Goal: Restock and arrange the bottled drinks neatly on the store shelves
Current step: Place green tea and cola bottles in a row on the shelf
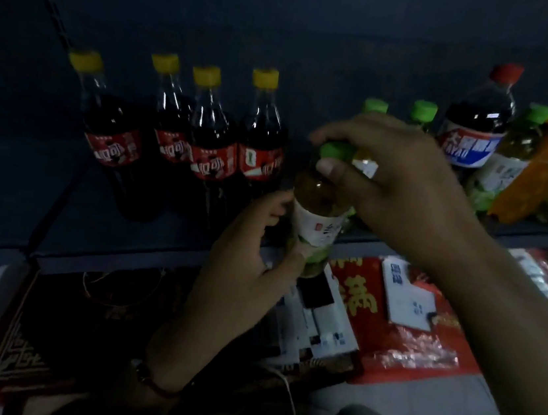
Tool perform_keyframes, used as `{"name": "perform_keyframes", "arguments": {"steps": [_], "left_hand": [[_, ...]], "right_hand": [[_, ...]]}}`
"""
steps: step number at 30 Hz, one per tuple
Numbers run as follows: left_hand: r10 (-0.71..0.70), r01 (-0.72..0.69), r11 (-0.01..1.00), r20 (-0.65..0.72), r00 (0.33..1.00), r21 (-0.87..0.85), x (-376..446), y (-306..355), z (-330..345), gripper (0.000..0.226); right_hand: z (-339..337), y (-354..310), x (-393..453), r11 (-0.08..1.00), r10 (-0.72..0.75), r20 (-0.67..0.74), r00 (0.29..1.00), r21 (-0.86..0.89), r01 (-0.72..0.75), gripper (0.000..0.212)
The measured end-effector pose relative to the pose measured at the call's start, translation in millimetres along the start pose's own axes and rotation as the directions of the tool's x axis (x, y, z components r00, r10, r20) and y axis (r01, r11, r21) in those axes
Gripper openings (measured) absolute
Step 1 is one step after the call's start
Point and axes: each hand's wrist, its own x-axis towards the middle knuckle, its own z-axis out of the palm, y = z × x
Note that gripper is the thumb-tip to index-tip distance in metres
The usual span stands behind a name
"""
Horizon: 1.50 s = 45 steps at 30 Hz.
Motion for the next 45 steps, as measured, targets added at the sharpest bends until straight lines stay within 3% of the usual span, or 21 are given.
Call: {"name": "perform_keyframes", "arguments": {"steps": [3, 5, 9, 15, 17, 19, 23, 25, 31, 33, 36, 40, 43, 45], "left_hand": [[-0.162, 0.217, 0.931, 0.202, 0.966, -0.293, -17, 8, 3, 0.071], [-0.258, 0.365, 0.847, 0.301, 0.918, -0.387, -30, 19, 2, 0.075], [-0.465, 0.548, 0.778, 0.306, 0.831, -0.307, -53, 79, -28, 0.07], [-0.549, 0.641, 0.736, 0.363, 0.753, -0.216, -55, 208, -100, 0.067], [-0.597, 0.685, 0.701, 0.361, 0.716, -0.198, -54, 259, -122, 0.069], [-0.653, 0.742, 0.629, 0.361, 0.666, -0.233, -50, 309, -143, 0.072], [-0.656, 0.757, 0.574, 0.378, 0.653, -0.313, -37, 390, -167, 0.066], [-0.64, 0.735, 0.572, 0.363, 0.678, -0.364, -32, 424, -170, 0.061], [-0.584, 0.66, 0.676, 0.307, 0.752, -0.33, -23, 505, -159, 0.057], [-0.546, 0.618, 0.735, 0.298, 0.783, -0.28, -17, 516, -156, 0.061], [-0.516, 0.592, 0.742, 0.297, 0.804, -0.314, -9, 525, -153, 0.065], [-0.537, 0.586, 0.69, 0.242, 0.808, -0.424, 1, 532, -151, 0.052], [-0.602, 0.62, 0.601, 0.225, 0.766, -0.504, 3, 532, -151, 0.046], [-0.653, 0.645, 0.501, 0.237, 0.719, -0.578, 4, 534, -152, 0.055]], "right_hand": [[-14, -24, -17, 0.988, 0.053, 0.078, 0.996, 0.139, -0.063, 0.026], [-27, -41, -24, 0.978, 0.066, 0.155, 0.986, 0.184, -0.095, 0.026], [-64, -85, -22, 0.937, 0.19, 0.299, 0.935, 0.23, -0.264, 0.03], [-154, -153, -1, 0.8, 0.355, 0.392, 0.849, 0.342, -0.493, 0.051], [-196, -173, 3, 0.687, 0.421, 0.495, 0.76, 0.373, -0.624, 0.062], [-235, -185, -1, 0.478, 0.427, 0.651, 0.627, 0.426, -0.768, 0.073], [-296, -200, -15, 0.054, 0.174, 0.888, 0.427, 0.424, -0.904, 0.071], [-320, -209, -19, -0.094, 0.043, 0.913, 0.406, 0.408, -0.908, 0.07], [-380, -232, -24, -0.045, 0.253, 0.822, 0.509, 0.536, -0.843, 0.057], [-395, -234, -25, -0.065, 0.296, 0.81, 0.506, 0.546, -0.835, 0.056], [-410, -234, -24, -0.044, 0.332, 0.788, 0.518, 0.562, -0.826, 0.057], [-423, -239, -18, 0.051, 0.438, 0.738, 0.513, 0.549, -0.834, 0.059], [-436, -244, -13, 0.218, 0.456, 0.702, 0.547, 0.508, -0.833, 0.066], [-444, -247, -10, 0.314, 0.447, 0.679, 0.582, 0.491, -0.813, 0.063]]}}
